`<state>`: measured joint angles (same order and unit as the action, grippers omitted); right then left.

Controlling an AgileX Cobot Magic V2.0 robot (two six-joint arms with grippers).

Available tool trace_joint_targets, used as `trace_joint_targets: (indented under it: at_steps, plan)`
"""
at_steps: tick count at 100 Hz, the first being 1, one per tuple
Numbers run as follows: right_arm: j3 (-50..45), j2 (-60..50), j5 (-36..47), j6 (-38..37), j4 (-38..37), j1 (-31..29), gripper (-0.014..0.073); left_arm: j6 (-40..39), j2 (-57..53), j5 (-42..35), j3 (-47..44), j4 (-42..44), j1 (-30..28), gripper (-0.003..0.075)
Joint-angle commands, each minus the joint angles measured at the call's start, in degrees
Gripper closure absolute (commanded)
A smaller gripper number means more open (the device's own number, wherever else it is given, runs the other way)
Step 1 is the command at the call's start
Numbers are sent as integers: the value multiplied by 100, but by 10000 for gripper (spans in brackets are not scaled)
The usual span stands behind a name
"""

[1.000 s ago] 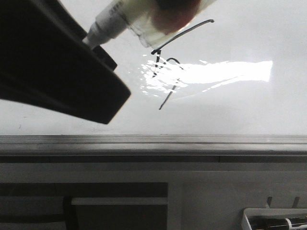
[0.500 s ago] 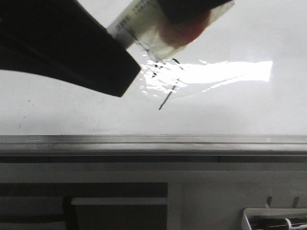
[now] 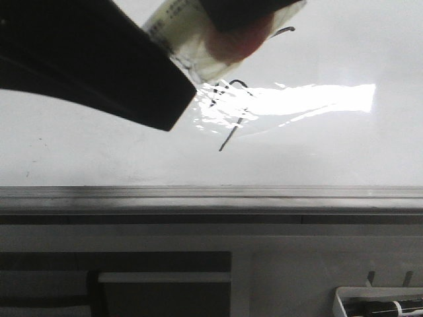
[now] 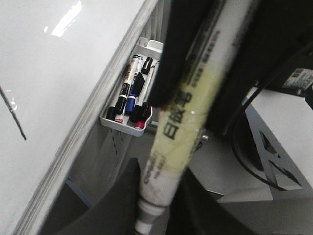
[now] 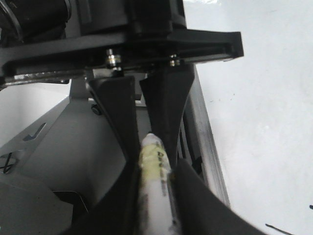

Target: Write number 5 on whiteboard

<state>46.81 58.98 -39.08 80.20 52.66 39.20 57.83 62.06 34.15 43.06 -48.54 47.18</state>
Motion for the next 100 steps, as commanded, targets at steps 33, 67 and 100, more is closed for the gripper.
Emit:
trace_joint_targets:
  at_steps: [33, 67, 100]
  plan:
    - [196, -109, 407, -602, 398, 57, 118, -174, -69, -516, 214, -379, 17, 741]
    - [133, -1062, 1693, -963, 398, 57, 258, -1462, -43, -2080, -180, -512, -3, 741]
    - [-351, -1575, 1910, -1030, 398, 45, 654, -1582, 478, -4098, -558, -1761, -3, 741]
